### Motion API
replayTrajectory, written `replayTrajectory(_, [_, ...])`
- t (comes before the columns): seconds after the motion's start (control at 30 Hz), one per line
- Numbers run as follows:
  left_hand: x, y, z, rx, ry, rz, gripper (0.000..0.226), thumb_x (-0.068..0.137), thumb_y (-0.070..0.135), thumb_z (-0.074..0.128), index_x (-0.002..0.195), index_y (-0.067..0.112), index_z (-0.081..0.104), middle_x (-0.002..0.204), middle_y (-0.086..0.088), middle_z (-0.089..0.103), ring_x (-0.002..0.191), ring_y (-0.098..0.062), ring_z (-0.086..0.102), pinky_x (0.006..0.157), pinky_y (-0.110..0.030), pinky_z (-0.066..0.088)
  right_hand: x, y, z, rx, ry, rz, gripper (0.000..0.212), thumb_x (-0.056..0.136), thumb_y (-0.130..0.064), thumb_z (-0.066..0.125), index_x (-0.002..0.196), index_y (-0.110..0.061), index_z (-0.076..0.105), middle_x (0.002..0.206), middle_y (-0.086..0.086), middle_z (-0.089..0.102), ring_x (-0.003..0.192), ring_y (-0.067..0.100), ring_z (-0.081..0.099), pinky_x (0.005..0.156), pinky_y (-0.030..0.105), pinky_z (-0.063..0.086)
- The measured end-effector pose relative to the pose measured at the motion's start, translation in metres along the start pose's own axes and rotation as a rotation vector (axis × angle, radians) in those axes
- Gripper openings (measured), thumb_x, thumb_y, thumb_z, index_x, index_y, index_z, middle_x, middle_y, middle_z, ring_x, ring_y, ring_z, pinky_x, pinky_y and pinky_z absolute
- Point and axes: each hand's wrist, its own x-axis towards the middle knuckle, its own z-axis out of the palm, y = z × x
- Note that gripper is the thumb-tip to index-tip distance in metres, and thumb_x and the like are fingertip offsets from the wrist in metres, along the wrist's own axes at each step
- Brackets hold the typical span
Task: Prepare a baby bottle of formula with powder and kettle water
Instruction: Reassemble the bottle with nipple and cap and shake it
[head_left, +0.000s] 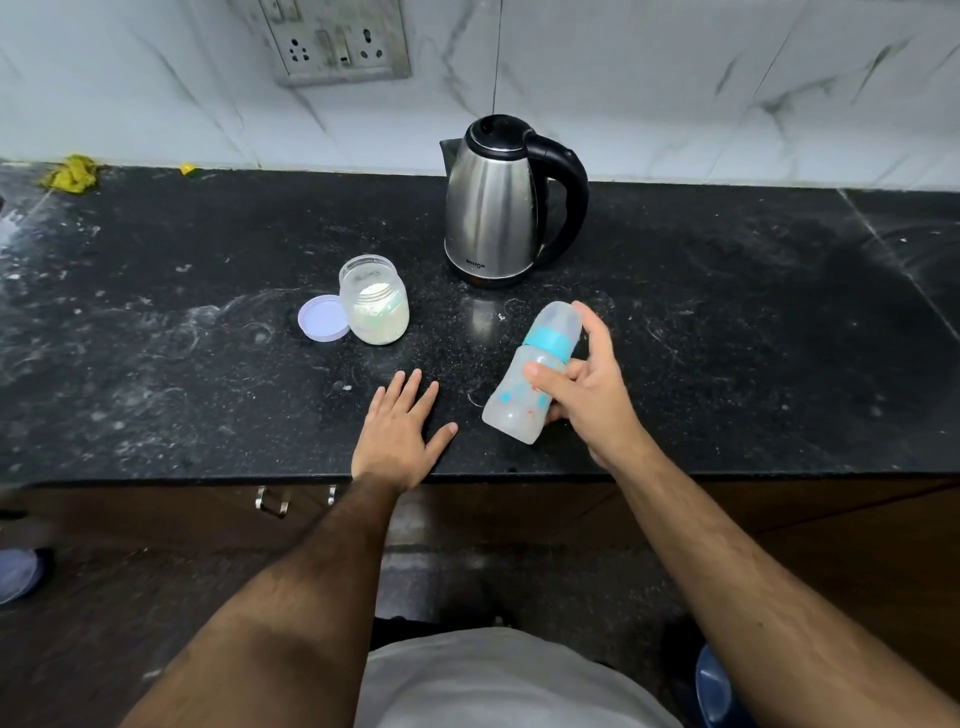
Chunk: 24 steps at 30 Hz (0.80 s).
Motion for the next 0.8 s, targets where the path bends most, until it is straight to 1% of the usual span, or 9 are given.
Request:
replayTrajectory(0.17, [0.0, 0.0, 0.001, 0.001, 0.013, 0.002, 0.082, 0.089, 0.071, 0.013, 0.156, 0.024, 0.026, 0.166, -0.001, 0.013, 0.154, -0.019, 0.002, 0.125, -0.041, 0.003, 0.008, -0.004, -0.006, 0.115, 0.18, -0.03, 0.076, 0.094, -0.007, 0.064, 0.152, -0.026, 0.018, 0.101, 0.006, 0.069, 0.085, 0.02, 0.073, 0.053, 0.033, 0.057])
replayTrajectory(0.3, [0.0, 0.0, 0.0, 0.013, -0.002, -0.004, 0.082, 0.089, 0.072, 0.011, 0.156, 0.026, 0.023, 0.166, 0.0, 0.011, 0.154, -0.018, 0.0, 0.126, -0.039, 0.001, -0.003, -0.003, -0.002, -0.009, -0.014, -0.011, 0.081, 0.092, -0.002, 0.065, 0.153, -0.029, 0.018, 0.094, 0.008, 0.072, 0.079, 0.018, 0.073, 0.057, 0.037, 0.059])
replayTrajectory(0.43, [0.0, 0.0, 0.0, 0.013, 0.001, -0.005, 0.082, 0.089, 0.072, 0.012, 0.156, 0.026, 0.024, 0.166, 0.0, 0.012, 0.154, -0.018, 0.001, 0.125, -0.039, 0.0, 0.006, -0.005, -0.006, 0.095, 0.163, -0.021, 0.079, 0.094, -0.007, 0.064, 0.154, -0.026, 0.015, 0.093, 0.002, 0.071, 0.08, 0.018, 0.073, 0.055, 0.036, 0.059])
replayTrajectory(0.47, [-0.001, 0.0, -0.001, 0.011, 0.001, -0.005, 0.083, 0.089, 0.072, 0.012, 0.156, 0.025, 0.024, 0.166, -0.001, 0.012, 0.154, -0.018, 0.001, 0.125, -0.039, 0.0, 0.005, -0.005, -0.005, 0.088, 0.157, -0.014, 0.079, 0.094, -0.007, 0.064, 0.153, -0.027, 0.015, 0.093, 0.002, 0.071, 0.08, 0.018, 0.073, 0.055, 0.035, 0.058])
replayTrajectory(0.57, [-0.001, 0.0, -0.001, 0.009, -0.005, -0.004, 0.082, 0.09, 0.071, 0.014, 0.156, 0.025, 0.024, 0.166, -0.001, 0.012, 0.154, -0.018, 0.001, 0.125, -0.039, 0.0, -0.002, -0.004, -0.001, 0.013, -0.002, -0.014, 0.079, 0.092, -0.003, 0.065, 0.152, -0.028, 0.019, 0.093, 0.007, 0.071, 0.08, 0.019, 0.072, 0.056, 0.035, 0.057])
replayTrajectory(0.6, [-0.001, 0.0, -0.001, 0.01, -0.007, -0.003, 0.08, 0.091, 0.07, 0.016, 0.156, 0.025, 0.024, 0.166, -0.001, 0.011, 0.154, -0.018, 0.0, 0.125, -0.039, 0.0, -0.002, -0.005, -0.001, 0.028, -0.002, -0.023, 0.077, 0.092, -0.003, 0.065, 0.151, -0.028, 0.021, 0.093, 0.005, 0.072, 0.08, 0.018, 0.072, 0.056, 0.035, 0.057])
replayTrajectory(0.7, [0.0, 0.0, -0.001, 0.001, -0.002, 0.001, 0.073, 0.096, 0.066, 0.027, 0.156, 0.025, 0.024, 0.166, -0.001, 0.011, 0.154, -0.019, 0.0, 0.125, -0.04, 0.001, 0.009, -0.007, -0.005, 0.123, 0.16, -0.046, 0.077, 0.094, -0.005, 0.064, 0.153, -0.024, 0.017, 0.097, 0.002, 0.071, 0.081, 0.016, 0.073, 0.052, 0.033, 0.057])
replayTrajectory(0.73, [-0.001, 0.0, -0.001, -0.002, 0.002, 0.001, 0.072, 0.096, 0.065, 0.029, 0.156, 0.024, 0.024, 0.166, -0.001, 0.012, 0.154, -0.019, 0.001, 0.125, -0.04, 0.001, 0.01, -0.009, -0.005, 0.118, 0.168, -0.046, 0.078, 0.094, -0.005, 0.064, 0.153, -0.025, 0.016, 0.099, 0.004, 0.07, 0.08, 0.016, 0.073, 0.052, 0.032, 0.056])
replayTrajectory(0.8, [-0.001, 0.0, -0.001, -0.003, -0.002, -0.001, 0.072, 0.097, 0.065, 0.03, 0.156, 0.025, 0.024, 0.166, -0.001, 0.012, 0.154, -0.019, 0.001, 0.125, -0.04, 0.001, 0.008, -0.009, -0.003, 0.052, 0.084, -0.03, 0.079, 0.093, -0.005, 0.065, 0.152, -0.027, 0.017, 0.098, 0.007, 0.07, 0.078, 0.015, 0.073, 0.05, 0.029, 0.055])
